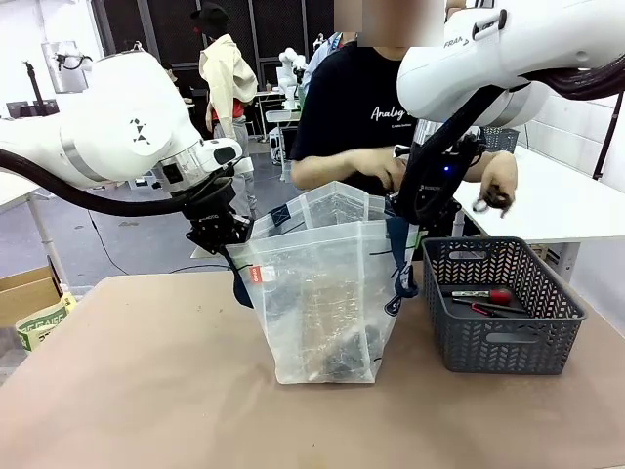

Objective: Transfer purchased items from the store into the shopping bag.
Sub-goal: Move the Reusable shopping bag to the right side of the table.

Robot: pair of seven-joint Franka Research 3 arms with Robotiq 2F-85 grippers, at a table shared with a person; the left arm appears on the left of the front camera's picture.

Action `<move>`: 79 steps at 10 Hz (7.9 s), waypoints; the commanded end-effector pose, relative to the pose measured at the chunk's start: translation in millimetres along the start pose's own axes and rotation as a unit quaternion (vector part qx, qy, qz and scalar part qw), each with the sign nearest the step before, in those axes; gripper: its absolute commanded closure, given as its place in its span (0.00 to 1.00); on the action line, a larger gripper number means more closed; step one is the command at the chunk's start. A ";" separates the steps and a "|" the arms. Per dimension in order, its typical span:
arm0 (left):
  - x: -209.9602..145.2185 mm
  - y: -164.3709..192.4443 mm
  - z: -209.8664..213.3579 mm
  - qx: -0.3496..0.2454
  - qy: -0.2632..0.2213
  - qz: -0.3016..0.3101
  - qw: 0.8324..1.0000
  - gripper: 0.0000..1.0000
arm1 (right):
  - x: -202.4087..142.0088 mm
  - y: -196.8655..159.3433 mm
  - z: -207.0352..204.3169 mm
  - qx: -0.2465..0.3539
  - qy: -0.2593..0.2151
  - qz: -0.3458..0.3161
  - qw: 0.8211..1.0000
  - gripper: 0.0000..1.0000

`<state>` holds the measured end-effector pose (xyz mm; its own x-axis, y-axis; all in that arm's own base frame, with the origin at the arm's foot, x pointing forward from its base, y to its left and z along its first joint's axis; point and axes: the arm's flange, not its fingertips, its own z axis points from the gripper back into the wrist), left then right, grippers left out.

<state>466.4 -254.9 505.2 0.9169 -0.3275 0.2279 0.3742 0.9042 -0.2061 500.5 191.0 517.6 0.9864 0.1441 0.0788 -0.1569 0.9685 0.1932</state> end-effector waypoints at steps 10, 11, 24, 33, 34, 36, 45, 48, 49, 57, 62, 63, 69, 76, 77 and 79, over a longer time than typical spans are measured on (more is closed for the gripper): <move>-13.7 26.5 2.2 0.003 0.030 -0.085 0.996 1.00 | -0.9 -27.1 7.8 -0.006 0.011 0.068 0.998 1.00; -14.2 26.4 2.0 0.004 0.032 -0.091 0.995 1.00 | -2.0 -26.4 8.1 -0.005 0.008 0.079 0.997 1.00; -3.5 -3.4 -2.2 -0.007 0.015 -0.083 0.996 1.00 | -3.2 3.9 -0.1 0.003 0.007 0.089 0.996 1.00; -3.5 -3.4 -2.2 -0.007 0.015 -0.083 0.996 1.00 | -3.2 3.9 -0.1 0.003 0.007 0.089 0.996 1.00; -3.5 -3.4 -2.2 -0.007 0.015 -0.083 0.996 1.00 | -3.2 3.9 -0.1 0.003 0.007 0.089 0.996 1.00; -3.5 -3.4 -2.2 -0.007 0.015 -0.083 0.996 1.00 | -3.2 3.9 -0.1 0.003 0.007 0.089 0.996 1.00; -3.5 -3.4 -2.2 -0.007 0.015 -0.083 0.996 1.00 | -8.4 5.1 3.5 0.015 -0.030 0.149 0.988 1.00; -3.5 -3.4 -2.2 -0.007 0.015 -0.083 0.996 1.00 | -3.2 11.8 3.1 0.003 -0.014 0.139 0.990 1.00; -3.5 -3.4 -2.2 -0.007 0.015 -0.083 0.996 1.00 | -3.2 11.8 3.1 0.003 -0.014 0.139 0.990 1.00; -3.5 -3.4 -2.2 -0.007 0.015 -0.083 0.996 1.00 | -3.2 11.8 3.1 0.003 -0.014 0.139 0.990 1.00; -3.5 -3.4 -2.2 -0.007 0.015 -0.083 0.996 1.00 | -3.2 11.8 3.1 0.003 -0.014 0.139 0.990 1.00; -3.5 -3.4 -2.2 -0.007 0.015 -0.083 0.996 1.00 | -3.2 11.8 3.1 0.003 -0.014 0.139 0.990 1.00; -3.5 -3.4 -2.2 -0.007 0.015 -0.083 0.996 1.00 | -3.2 11.8 3.1 0.003 -0.014 0.139 0.990 1.00; -3.5 -3.4 -2.2 -0.007 0.015 -0.083 0.996 1.00 | -3.2 11.8 3.1 0.003 -0.014 0.139 0.990 1.00; -3.5 -3.4 -2.2 -0.007 0.015 -0.083 0.996 1.00 | -3.2 11.8 3.1 0.003 -0.014 0.139 0.990 1.00; -3.5 -3.4 -2.2 -0.007 0.015 -0.083 0.996 1.00 | -3.2 11.8 3.1 0.003 -0.014 0.139 0.990 1.00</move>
<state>461.5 -260.1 503.7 0.8472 -0.4778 0.2321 0.5211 0.8323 -0.1889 494.5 202.1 521.3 0.9037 0.3997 0.1536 -0.4224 0.8909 0.1670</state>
